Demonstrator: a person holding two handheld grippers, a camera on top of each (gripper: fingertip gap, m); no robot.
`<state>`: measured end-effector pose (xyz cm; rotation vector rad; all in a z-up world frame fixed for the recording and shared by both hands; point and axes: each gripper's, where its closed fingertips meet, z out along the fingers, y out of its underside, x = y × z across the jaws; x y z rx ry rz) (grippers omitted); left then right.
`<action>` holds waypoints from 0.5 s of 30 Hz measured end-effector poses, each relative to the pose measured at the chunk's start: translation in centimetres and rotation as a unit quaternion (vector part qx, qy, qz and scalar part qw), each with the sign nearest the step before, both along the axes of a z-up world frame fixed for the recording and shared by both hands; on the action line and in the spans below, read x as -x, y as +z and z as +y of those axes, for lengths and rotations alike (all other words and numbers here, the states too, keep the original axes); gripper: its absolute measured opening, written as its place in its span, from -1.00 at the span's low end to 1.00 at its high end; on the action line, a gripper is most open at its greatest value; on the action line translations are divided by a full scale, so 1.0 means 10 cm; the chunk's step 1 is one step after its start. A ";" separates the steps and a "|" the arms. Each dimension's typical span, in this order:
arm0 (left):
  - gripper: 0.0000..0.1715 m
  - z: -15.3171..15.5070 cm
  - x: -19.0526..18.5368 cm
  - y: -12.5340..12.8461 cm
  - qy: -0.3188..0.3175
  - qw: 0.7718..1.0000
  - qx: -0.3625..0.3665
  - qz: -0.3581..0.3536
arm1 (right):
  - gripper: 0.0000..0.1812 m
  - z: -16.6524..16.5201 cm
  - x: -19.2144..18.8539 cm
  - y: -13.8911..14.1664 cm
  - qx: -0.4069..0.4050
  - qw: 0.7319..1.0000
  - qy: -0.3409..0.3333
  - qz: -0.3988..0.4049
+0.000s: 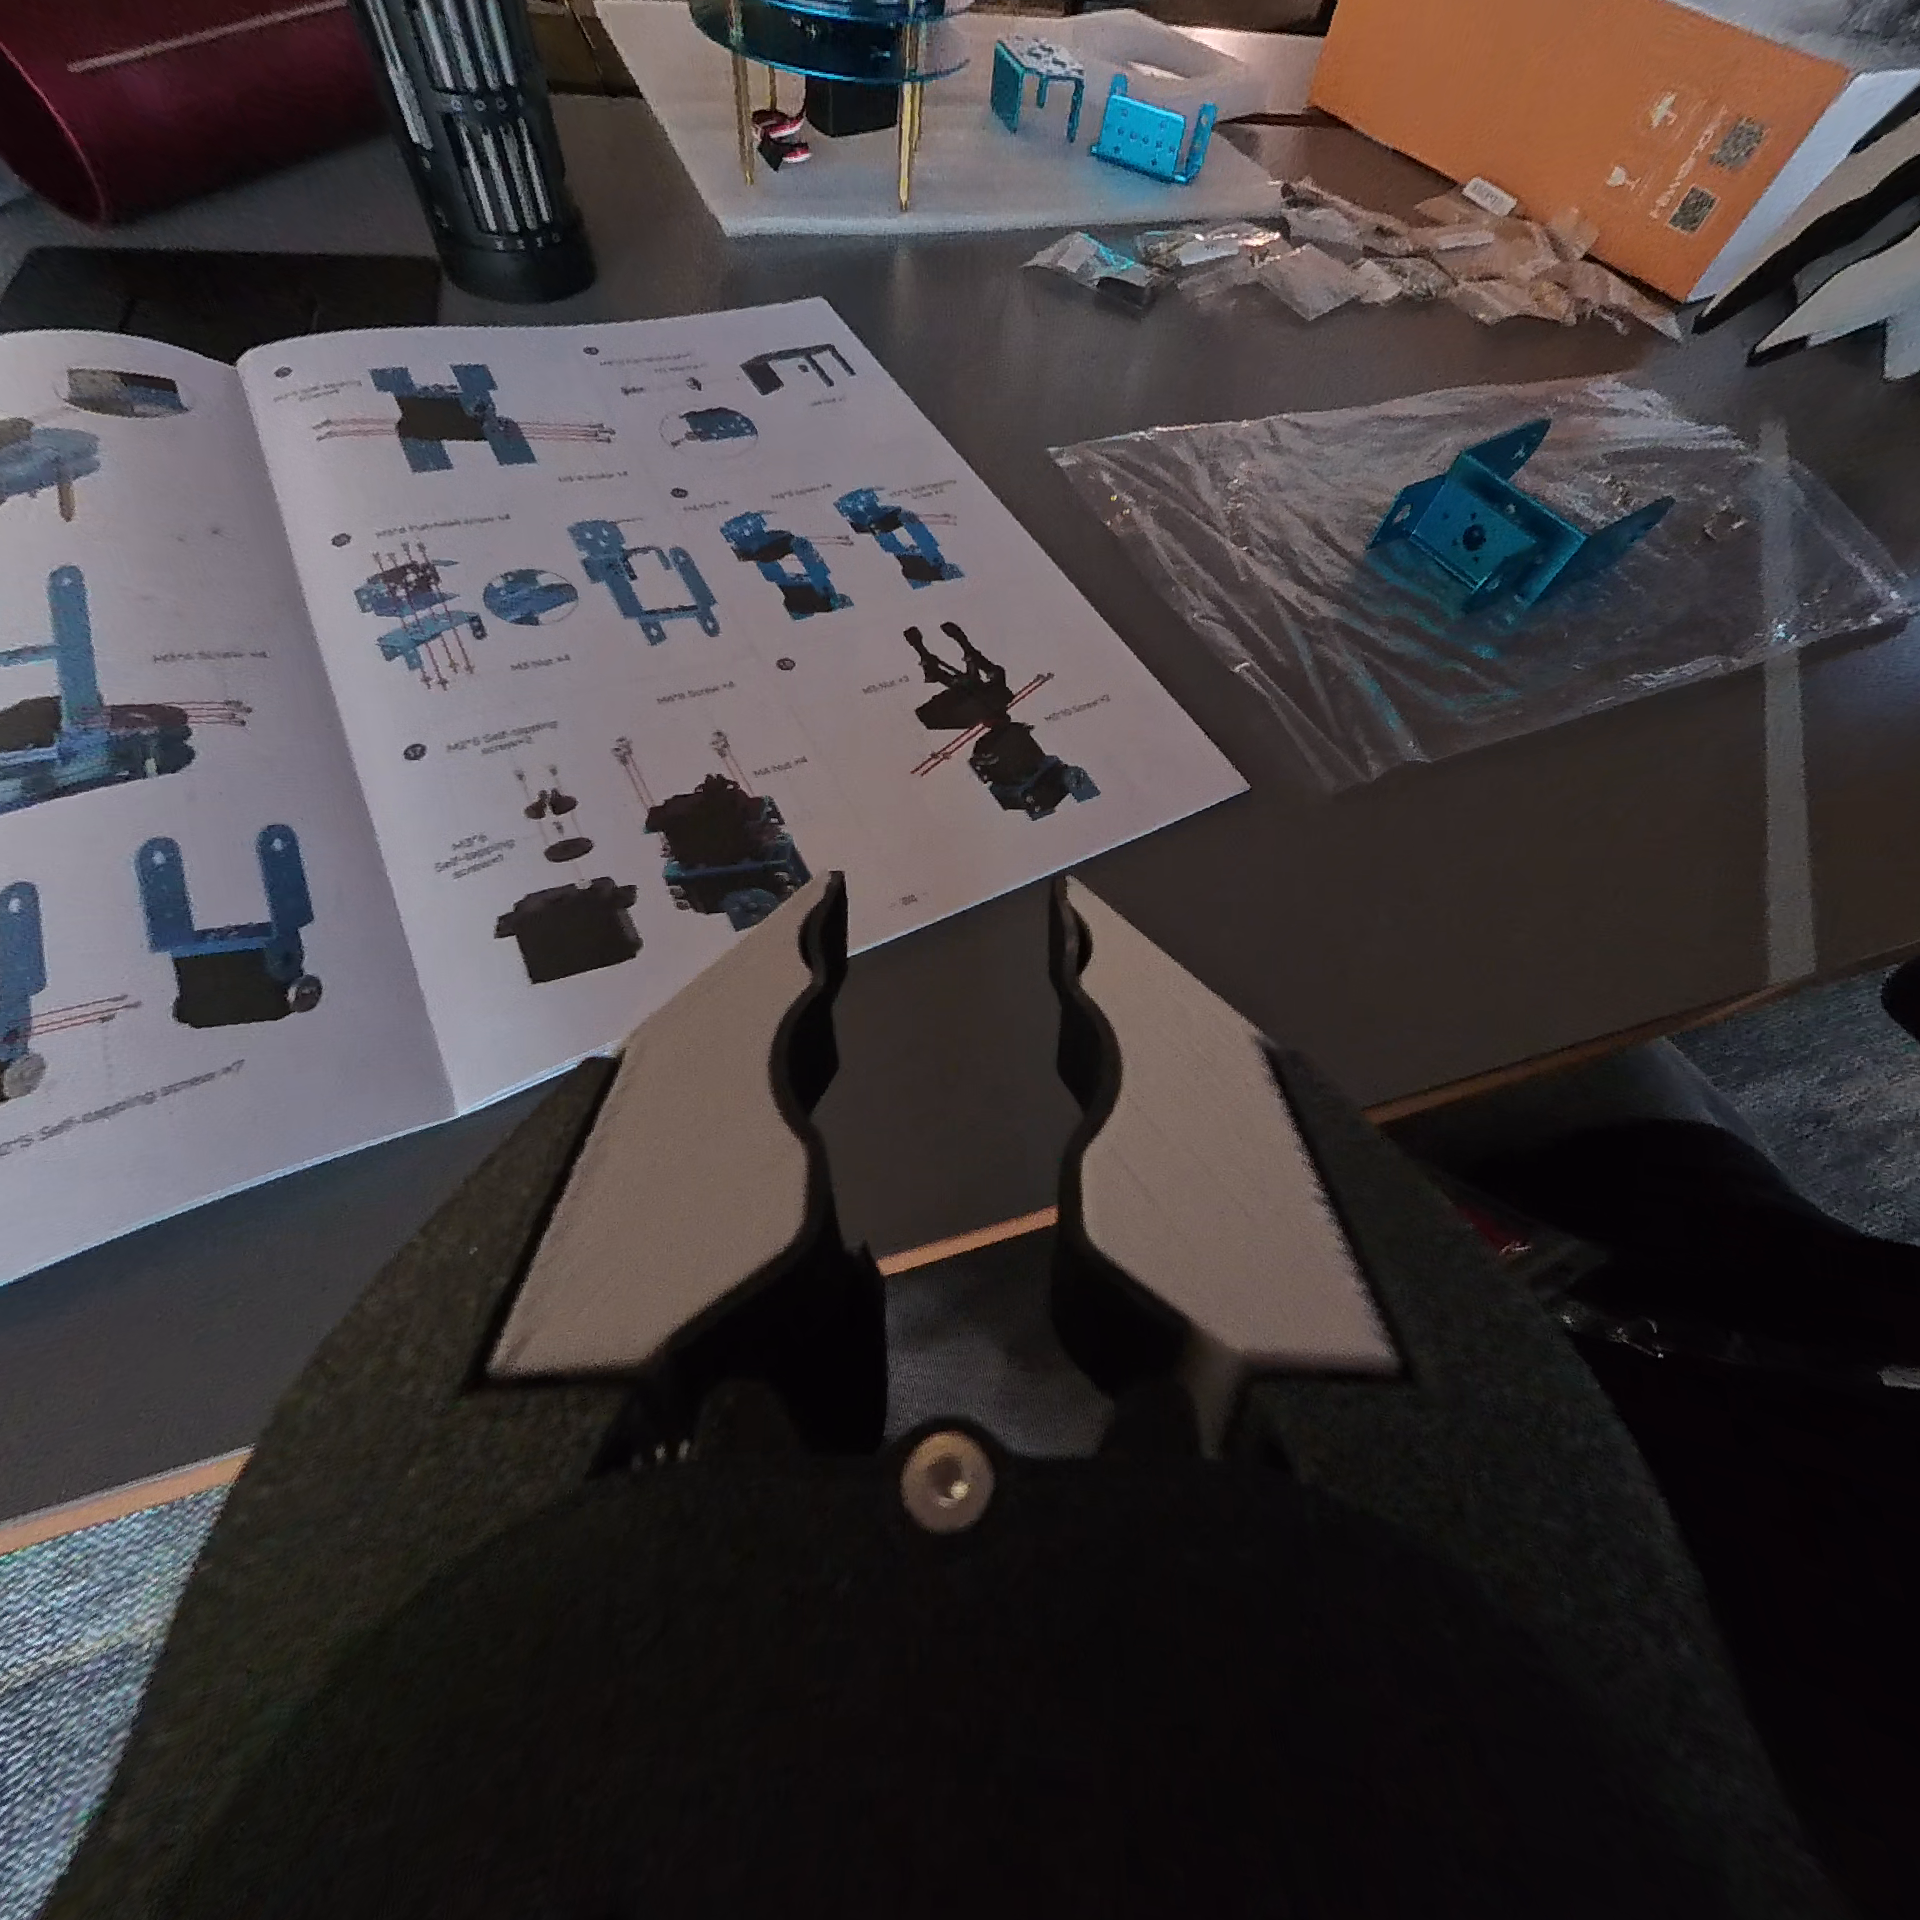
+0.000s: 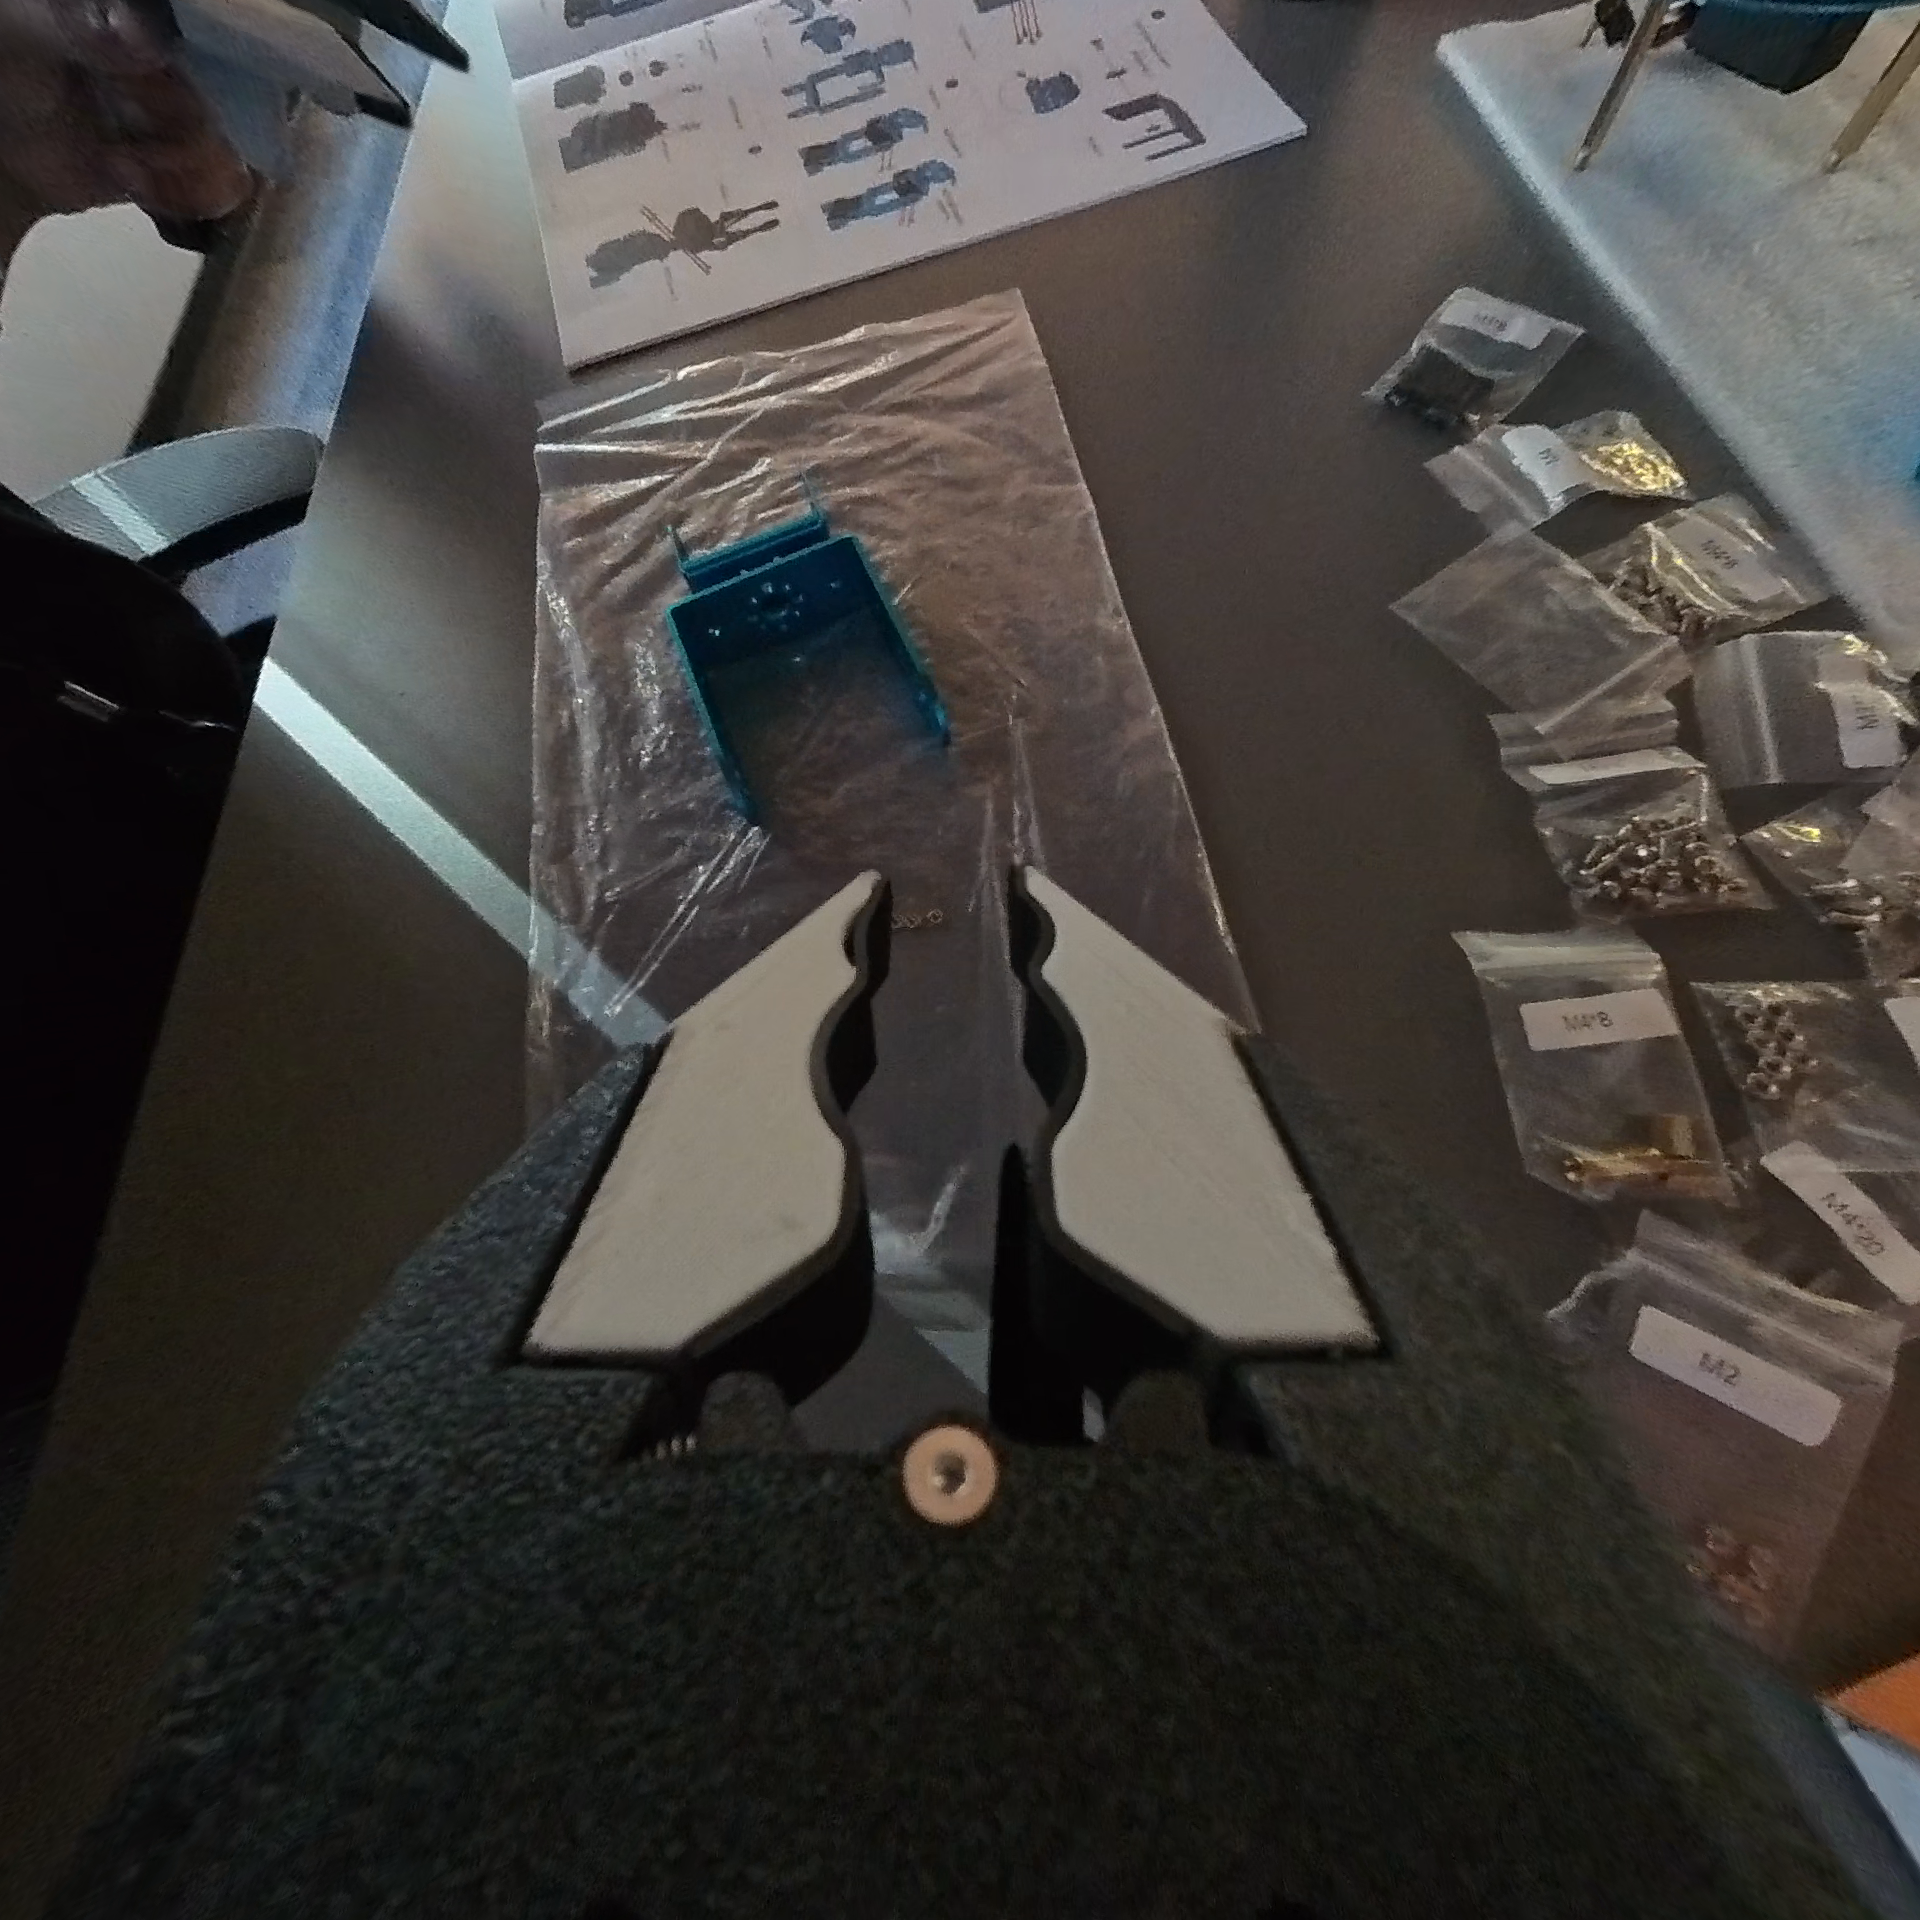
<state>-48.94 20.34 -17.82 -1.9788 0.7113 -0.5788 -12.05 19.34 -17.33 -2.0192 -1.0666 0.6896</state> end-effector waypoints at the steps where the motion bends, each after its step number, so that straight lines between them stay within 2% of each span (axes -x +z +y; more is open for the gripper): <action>1: -0.57 0.01 0.02 0.01 0.001 1.000 -0.001 -0.003 | -0.76 0.00 -0.01 -0.02 0.006 1.000 -0.001 0.002; 15: -0.56 0.15 0.21 0.01 0.012 1.000 -0.010 -0.012 | -0.76 0.07 -0.13 -0.03 0.017 1.000 -0.014 -0.004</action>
